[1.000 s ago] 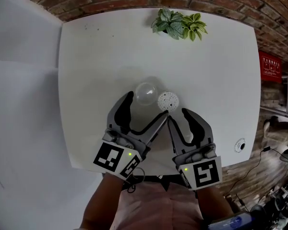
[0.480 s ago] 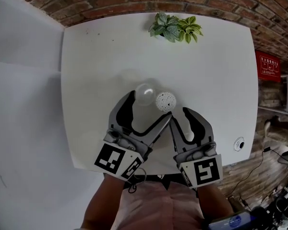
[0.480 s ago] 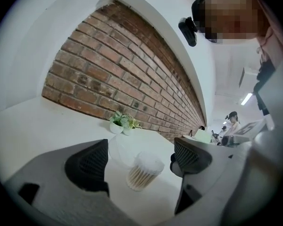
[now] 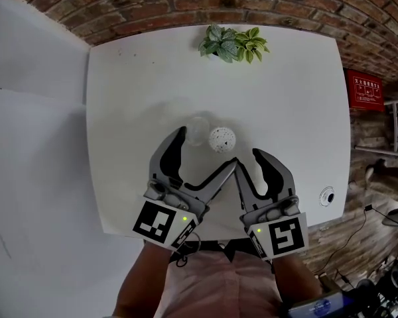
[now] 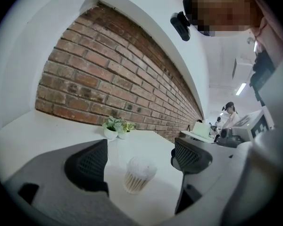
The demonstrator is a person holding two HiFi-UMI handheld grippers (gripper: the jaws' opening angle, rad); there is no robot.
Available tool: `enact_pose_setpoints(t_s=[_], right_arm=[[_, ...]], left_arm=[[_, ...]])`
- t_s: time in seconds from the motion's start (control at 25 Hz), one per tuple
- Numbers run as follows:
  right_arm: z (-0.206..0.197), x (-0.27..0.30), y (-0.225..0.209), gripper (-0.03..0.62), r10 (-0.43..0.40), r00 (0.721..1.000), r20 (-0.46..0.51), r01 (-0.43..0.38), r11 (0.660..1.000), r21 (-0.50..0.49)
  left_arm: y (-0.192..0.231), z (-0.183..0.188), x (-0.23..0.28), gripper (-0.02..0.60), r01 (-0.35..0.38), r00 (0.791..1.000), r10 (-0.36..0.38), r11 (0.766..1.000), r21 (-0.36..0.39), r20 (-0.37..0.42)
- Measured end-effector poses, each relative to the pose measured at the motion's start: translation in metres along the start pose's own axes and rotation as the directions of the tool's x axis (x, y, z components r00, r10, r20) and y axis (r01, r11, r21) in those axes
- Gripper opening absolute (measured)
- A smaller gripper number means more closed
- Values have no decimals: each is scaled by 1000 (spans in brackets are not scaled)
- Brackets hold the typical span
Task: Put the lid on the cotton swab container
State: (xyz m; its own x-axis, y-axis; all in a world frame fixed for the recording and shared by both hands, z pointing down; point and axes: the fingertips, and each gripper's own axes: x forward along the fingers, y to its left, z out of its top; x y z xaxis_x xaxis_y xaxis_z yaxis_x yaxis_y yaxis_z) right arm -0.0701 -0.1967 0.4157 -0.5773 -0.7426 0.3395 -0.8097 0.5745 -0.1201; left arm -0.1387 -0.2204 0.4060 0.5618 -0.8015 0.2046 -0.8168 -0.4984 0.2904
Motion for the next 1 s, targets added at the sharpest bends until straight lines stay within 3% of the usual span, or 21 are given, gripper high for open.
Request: enact_pose_setpoints(t_s=[1.0], right_arm=[[6, -22, -16, 155, -38, 999, 38, 38, 999, 18]], left_arm=[[-24, 4, 4, 457, 35, 999, -33, 996, 78, -24]])
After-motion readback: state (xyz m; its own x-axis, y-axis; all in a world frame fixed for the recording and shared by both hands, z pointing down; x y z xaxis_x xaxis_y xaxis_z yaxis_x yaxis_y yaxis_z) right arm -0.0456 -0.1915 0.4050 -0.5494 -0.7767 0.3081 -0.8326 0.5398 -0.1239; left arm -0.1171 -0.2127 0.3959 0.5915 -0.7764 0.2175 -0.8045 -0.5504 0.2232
